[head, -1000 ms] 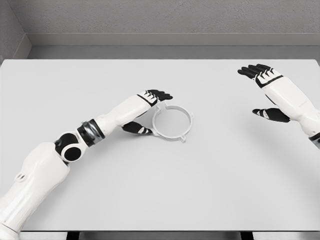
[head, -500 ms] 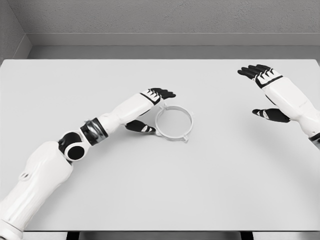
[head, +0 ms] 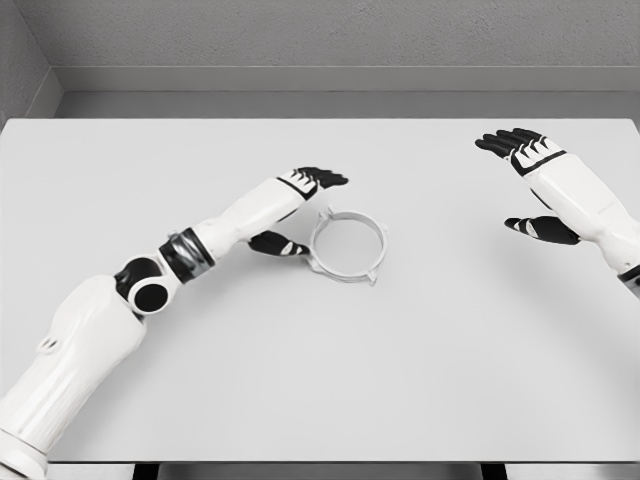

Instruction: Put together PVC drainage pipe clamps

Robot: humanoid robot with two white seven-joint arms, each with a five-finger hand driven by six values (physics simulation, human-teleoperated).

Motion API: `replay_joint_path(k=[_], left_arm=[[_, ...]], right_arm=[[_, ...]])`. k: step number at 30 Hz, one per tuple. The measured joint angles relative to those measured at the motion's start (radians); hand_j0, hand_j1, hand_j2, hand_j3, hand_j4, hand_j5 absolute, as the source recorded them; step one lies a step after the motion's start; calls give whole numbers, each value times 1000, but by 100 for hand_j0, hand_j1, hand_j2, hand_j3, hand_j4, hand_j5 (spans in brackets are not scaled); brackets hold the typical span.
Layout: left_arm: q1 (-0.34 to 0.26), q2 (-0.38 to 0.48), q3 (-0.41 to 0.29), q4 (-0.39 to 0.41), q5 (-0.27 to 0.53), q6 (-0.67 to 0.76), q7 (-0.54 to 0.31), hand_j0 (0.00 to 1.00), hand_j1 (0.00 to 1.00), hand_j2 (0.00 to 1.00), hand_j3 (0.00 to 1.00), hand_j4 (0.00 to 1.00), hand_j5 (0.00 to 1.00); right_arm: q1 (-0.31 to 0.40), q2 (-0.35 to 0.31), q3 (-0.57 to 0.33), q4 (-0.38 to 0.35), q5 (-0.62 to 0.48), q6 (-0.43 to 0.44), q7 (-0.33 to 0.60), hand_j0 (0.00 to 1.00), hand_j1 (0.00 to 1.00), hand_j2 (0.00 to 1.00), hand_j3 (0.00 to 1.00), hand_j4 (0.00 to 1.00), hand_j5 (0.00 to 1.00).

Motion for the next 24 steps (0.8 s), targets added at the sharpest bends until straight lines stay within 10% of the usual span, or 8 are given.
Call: replay_joint_path(k=[24], left_arm=[[58, 45, -26, -101, -12, 0, -1, 100, 100, 100, 100, 100, 100]], right_arm=[[2, 0, 0, 0, 0, 0, 0, 100, 100, 100, 100, 100, 100]])
